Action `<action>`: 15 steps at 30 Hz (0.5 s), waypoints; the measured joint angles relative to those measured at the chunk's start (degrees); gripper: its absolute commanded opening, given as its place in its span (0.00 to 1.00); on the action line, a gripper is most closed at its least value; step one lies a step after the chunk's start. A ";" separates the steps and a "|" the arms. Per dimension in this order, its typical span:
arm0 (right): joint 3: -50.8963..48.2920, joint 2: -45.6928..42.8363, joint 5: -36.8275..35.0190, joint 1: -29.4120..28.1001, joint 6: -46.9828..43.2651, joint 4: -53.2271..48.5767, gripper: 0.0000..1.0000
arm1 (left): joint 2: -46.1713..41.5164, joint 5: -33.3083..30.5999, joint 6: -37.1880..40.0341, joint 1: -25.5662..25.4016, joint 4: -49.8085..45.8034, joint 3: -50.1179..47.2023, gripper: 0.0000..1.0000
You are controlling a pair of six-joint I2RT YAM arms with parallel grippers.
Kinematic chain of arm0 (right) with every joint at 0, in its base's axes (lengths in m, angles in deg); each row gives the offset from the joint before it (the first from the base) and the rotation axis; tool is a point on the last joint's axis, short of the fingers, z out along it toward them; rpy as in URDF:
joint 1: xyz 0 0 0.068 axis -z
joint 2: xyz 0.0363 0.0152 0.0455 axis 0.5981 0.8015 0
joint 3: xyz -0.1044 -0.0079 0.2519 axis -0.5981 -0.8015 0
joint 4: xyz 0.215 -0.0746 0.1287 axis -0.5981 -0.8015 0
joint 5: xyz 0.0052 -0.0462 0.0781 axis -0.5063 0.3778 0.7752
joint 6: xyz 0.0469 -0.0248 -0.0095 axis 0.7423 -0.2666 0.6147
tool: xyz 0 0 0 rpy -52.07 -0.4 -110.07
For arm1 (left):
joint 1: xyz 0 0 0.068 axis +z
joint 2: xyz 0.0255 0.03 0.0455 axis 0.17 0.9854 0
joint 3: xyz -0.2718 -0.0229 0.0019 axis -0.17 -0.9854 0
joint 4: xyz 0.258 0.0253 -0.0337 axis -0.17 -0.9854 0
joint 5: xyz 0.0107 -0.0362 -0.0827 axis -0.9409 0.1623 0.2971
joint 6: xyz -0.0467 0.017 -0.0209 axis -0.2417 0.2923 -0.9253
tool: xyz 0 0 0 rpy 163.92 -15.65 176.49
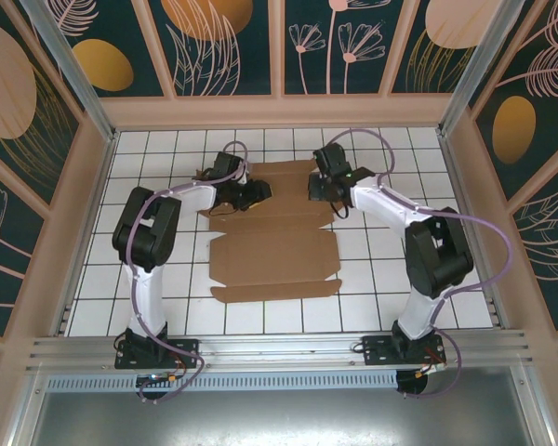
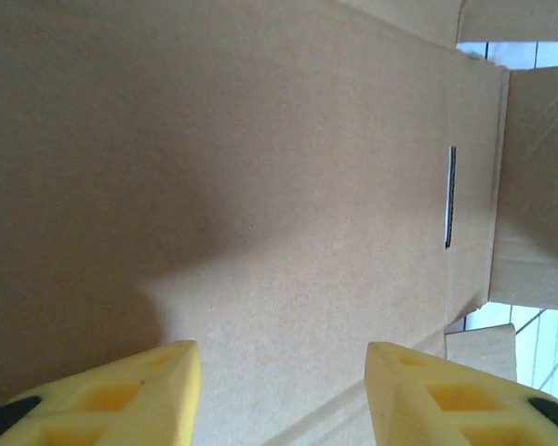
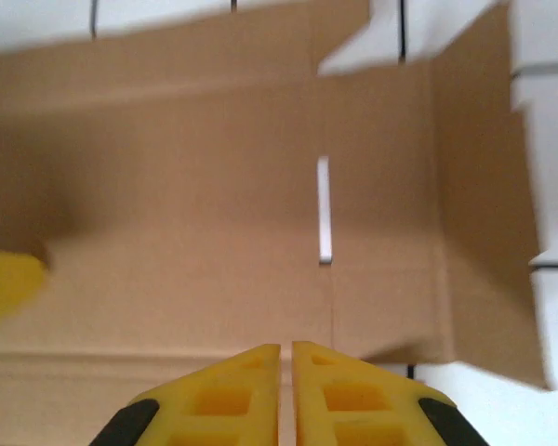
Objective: Fold the paper box
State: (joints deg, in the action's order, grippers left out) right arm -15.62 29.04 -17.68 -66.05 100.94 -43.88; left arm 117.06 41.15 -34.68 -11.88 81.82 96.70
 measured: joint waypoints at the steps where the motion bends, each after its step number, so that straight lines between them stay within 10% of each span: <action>1: -0.24 0.92 0.72 -0.15 0.39 0.07 0.12 | -1.42 -1.20 0.50 0.04 -1.25 0.15 0.53; 15: 4.09 12.15 2.27 -6.10 0.33 1.27 0.11 | -18.45 -27.21 9.16 12.48 -15.91 -0.17 0.67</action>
State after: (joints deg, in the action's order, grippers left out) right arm -11.53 41.19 -15.40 -72.15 101.27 -42.61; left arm 98.61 13.94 -25.53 0.60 65.91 96.53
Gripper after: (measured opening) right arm 0.110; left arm 0.660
